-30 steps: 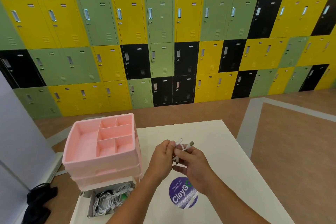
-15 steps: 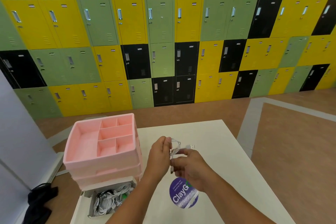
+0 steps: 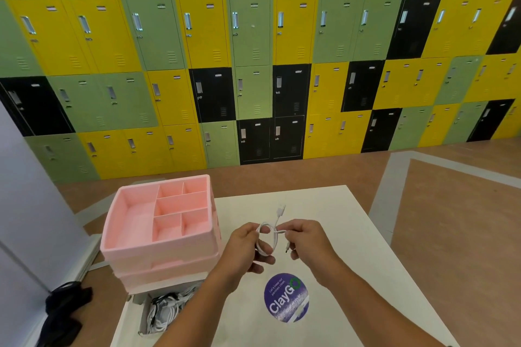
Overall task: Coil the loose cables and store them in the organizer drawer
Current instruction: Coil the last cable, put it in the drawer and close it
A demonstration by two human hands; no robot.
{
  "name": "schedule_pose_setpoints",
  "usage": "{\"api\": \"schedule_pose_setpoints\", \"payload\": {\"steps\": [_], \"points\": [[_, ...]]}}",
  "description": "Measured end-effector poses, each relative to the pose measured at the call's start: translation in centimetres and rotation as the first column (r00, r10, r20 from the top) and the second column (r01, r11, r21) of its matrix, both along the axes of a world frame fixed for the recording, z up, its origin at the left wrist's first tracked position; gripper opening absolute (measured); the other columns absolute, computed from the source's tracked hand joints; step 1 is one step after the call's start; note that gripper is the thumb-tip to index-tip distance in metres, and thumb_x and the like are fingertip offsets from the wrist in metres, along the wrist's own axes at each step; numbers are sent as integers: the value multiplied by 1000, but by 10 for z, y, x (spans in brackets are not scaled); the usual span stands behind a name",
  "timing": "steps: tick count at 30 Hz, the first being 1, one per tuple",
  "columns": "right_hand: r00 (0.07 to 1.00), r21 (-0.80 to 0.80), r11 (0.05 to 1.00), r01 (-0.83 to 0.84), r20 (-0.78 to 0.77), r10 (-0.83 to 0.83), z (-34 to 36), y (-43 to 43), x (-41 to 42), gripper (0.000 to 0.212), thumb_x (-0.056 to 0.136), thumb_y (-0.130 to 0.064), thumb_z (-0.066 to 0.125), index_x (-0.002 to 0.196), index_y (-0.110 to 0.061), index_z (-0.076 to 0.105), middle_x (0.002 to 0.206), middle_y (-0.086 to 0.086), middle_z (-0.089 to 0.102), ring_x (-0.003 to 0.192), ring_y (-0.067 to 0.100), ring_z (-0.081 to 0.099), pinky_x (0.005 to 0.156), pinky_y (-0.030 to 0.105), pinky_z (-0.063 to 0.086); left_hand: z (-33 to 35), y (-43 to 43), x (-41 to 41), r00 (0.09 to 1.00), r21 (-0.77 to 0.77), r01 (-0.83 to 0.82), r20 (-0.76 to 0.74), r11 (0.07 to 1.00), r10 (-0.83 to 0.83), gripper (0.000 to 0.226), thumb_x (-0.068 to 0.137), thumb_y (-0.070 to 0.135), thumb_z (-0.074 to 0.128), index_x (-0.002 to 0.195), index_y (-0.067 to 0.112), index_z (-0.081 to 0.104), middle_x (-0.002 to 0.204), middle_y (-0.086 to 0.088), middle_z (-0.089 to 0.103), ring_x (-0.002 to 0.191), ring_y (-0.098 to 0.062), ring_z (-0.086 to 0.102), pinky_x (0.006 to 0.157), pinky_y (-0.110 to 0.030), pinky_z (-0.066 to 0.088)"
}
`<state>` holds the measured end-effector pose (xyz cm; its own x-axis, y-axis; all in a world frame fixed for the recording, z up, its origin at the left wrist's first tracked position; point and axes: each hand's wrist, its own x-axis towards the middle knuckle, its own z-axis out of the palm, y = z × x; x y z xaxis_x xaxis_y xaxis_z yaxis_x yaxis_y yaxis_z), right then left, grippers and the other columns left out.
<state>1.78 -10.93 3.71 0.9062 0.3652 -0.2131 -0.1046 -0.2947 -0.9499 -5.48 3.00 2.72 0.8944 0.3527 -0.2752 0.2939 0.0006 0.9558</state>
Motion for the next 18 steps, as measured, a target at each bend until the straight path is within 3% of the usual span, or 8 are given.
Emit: {"api": "schedule_pose_setpoints", "payload": {"steps": [3, 5, 9, 14, 18], "points": [[995, -113, 994, -16, 94, 27, 0, 1, -3, 37, 99, -5, 44, 93, -24, 75, 68, 3, 64, 58, 16, 53, 57, 30, 47, 3, -4, 3, 996, -1, 76, -50, 997, -75, 30, 107, 18, 30, 115, 21, 59, 83, -12, 68, 80, -33, 75, 64, -33, 59], [988, -165, 985, -43, 142, 67, -1, 3, -6, 34, 99, -9, 44, 97, -23, 75, 68, 2, 66, 56, 13, 53, 57, 29, 47, 3, -7, 5, 988, -7, 130, -80, 992, -130, 22, 106, 29, 40, 117, 19, 55, 90, -15, 65, 81, -35, 75, 65, -34, 60], [966, -214, 971, -107, 210, 152, -1, 3, -8, 30, 100, -12, 47, 95, -19, 76, 67, 4, 65, 53, 8, 53, 55, 24, 45, 7, -12, 7, 993, 70, 71, -97, 995, -64, 42, 97, 54, 55, 111, 15, 59, 95, -14, 66, 71, -29, 76, 59, -30, 60], [940, -247, 951, -183, 240, 243, 1, -1, -9, 29, 99, -13, 50, 103, -23, 77, 84, 0, 70, 63, 6, 59, 62, 22, 48, 1, -8, 9, 998, 100, -25, -63, 995, 32, 33, 104, 35, 49, 97, 7, 65, 73, -14, 62, 66, -30, 76, 65, -37, 58], [931, -284, 936, -206, 237, 277, 1, -2, -9, 28, 100, -16, 51, 109, -22, 77, 90, -15, 64, 75, 5, 60, 68, 19, 44, -6, -5, 10, 1000, 146, -10, -4, 989, 10, 31, 105, 29, 49, 96, 6, 67, 79, -20, 70, 73, -19, 76, 66, -36, 59]]}}
